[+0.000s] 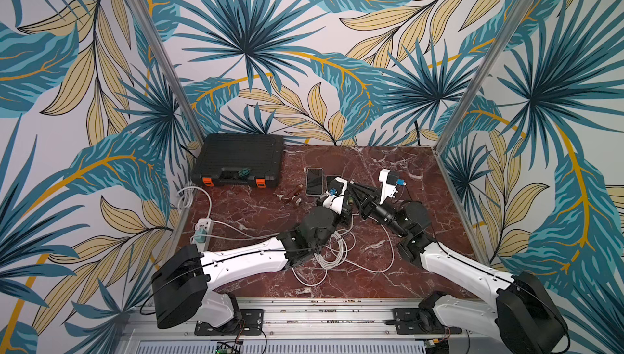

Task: Plug the charging cable into the phone
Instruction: Pick up the charging cable from the center of the board.

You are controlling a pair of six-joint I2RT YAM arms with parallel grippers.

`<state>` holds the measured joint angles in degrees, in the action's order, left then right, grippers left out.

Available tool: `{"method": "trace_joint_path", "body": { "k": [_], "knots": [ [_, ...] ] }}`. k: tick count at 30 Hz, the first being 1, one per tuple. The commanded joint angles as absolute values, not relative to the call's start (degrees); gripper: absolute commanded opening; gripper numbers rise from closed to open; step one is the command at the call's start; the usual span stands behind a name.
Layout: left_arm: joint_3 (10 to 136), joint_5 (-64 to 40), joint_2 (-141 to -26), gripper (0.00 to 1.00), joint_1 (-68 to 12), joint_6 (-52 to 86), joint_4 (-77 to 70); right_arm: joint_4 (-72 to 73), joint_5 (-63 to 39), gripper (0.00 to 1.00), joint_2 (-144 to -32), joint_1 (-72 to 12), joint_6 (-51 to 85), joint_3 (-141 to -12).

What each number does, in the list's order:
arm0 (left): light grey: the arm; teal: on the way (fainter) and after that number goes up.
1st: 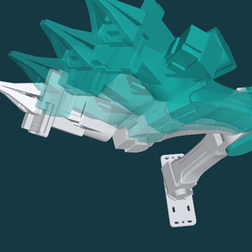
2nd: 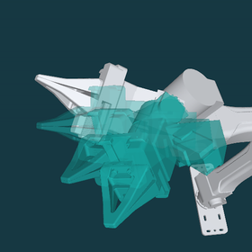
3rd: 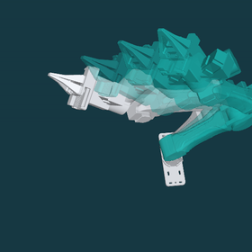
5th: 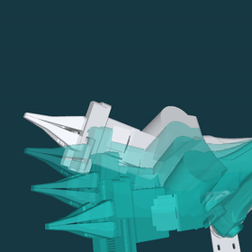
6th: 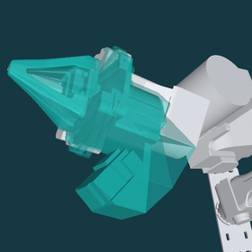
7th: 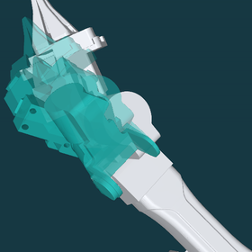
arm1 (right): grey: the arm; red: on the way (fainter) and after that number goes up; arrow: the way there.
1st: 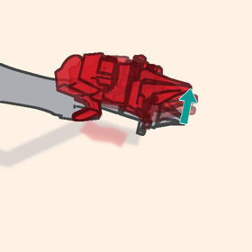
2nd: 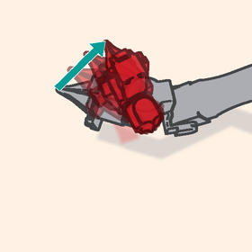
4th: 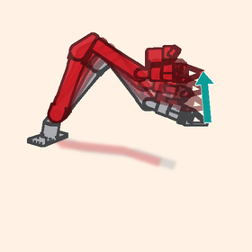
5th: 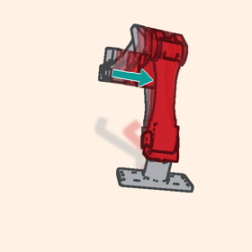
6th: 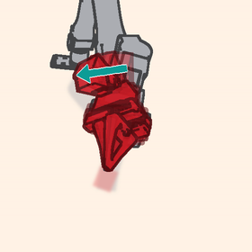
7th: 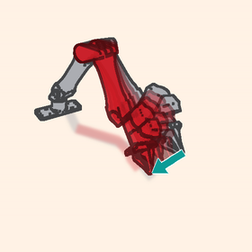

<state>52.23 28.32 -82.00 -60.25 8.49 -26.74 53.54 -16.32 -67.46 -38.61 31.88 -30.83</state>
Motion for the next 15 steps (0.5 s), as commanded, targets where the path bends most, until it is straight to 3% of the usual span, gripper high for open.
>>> {"method": "trace_joint_path", "body": {
  "k": [1,15],
  "knots": [
    [53.61,28.38,-82.38,0.00,-60.39,8.91,-28.08,52.53,-17.04,0.19,-66.45,-38.87,30.86,-29.44],
    [53.75,27.87,-82.47,0.00,-60.44,9.03,-27.99,53.49,-16.83,0.16,-66.70,-38.98,31.09,-28.56]
  ]
}}
